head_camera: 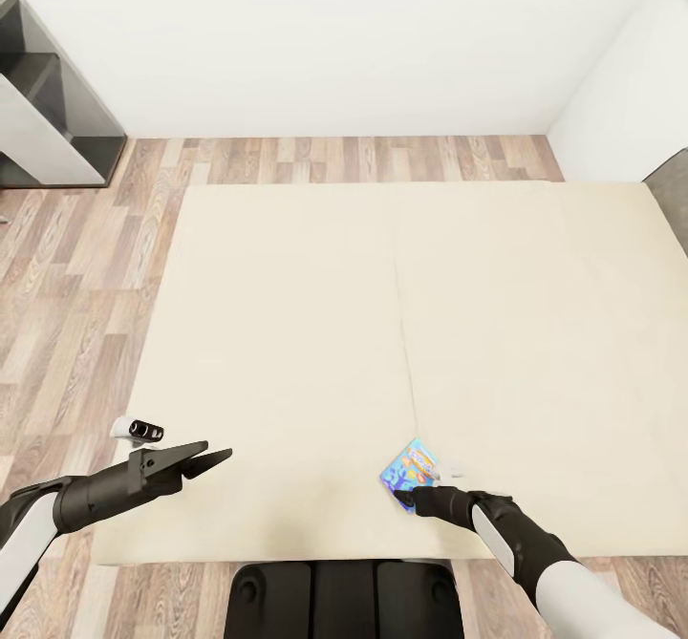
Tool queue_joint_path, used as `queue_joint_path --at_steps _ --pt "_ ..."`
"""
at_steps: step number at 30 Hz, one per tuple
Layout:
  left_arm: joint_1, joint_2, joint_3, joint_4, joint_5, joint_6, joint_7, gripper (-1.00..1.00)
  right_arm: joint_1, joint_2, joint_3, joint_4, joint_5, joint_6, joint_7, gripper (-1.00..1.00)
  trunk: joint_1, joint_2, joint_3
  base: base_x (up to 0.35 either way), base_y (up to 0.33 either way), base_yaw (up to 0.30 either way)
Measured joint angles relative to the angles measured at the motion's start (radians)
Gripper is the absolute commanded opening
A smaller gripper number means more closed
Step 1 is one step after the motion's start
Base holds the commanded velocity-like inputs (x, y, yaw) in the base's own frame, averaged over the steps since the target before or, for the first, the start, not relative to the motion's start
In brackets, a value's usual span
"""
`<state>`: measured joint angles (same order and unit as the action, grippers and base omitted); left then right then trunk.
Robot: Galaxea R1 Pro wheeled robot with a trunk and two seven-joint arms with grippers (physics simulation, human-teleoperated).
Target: Put all the toys in the child's room - the three board games (two on the bed and one on the table), the two jigsaw puzzles on the table, and the tennis ball on the table - inside the toy box on the table in the child's room.
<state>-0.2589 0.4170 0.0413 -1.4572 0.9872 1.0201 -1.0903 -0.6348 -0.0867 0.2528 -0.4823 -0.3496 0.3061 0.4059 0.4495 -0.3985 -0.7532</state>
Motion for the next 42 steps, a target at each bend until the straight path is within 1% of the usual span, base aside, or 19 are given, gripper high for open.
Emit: queue_joint_path --at_steps 29,37,42 --pt "0.0 0.0 0.0 0.0 0.0 0.0 0.0 1.0 0.0 -0.001 0.0 -0.001 0.0 0.002 0.0 1.0 0.0 0.0 0.0 0.0 0.001 0.0" --pt "0.0 0.0 0.0 0.0 0.0 0.0 0.0 1.0 0.0 -0.003 0.001 0.0 0.001 0.002 0.0 1.0 0.0 0.0 0.0 0.0 0.0 0.0" --pt "0.0 0.0 0.0 0.0 0.0 0.0 0.0 1.0 0.0 -0.009 0.0 0.0 0.001 0.005 0.0 1.0 0.0 0.0 0.0 0.0 0.0 0.0"
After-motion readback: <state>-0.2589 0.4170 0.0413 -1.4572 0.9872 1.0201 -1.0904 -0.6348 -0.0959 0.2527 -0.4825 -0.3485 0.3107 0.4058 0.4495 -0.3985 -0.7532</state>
